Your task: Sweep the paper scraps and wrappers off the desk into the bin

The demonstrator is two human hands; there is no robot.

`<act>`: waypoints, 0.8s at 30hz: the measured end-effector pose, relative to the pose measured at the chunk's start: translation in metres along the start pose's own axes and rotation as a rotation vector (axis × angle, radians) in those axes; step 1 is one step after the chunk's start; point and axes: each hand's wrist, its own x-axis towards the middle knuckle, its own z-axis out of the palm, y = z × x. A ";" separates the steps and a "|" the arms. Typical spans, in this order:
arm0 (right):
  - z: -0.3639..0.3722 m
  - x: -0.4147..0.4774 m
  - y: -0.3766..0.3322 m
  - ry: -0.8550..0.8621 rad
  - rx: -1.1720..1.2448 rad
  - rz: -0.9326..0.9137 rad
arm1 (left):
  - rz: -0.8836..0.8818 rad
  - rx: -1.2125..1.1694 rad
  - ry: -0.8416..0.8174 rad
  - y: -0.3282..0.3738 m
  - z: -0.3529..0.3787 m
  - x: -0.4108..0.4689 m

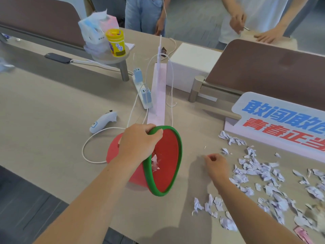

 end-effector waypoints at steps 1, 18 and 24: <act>-0.001 0.008 0.003 -0.006 -0.019 0.021 | 0.001 -0.001 -0.001 0.000 0.002 0.001; 0.026 0.079 -0.010 -0.061 -0.194 -0.013 | 0.028 0.069 -0.044 0.026 0.033 0.036; -0.010 0.064 0.002 0.134 0.102 0.021 | 0.060 0.077 -0.074 0.034 0.042 0.033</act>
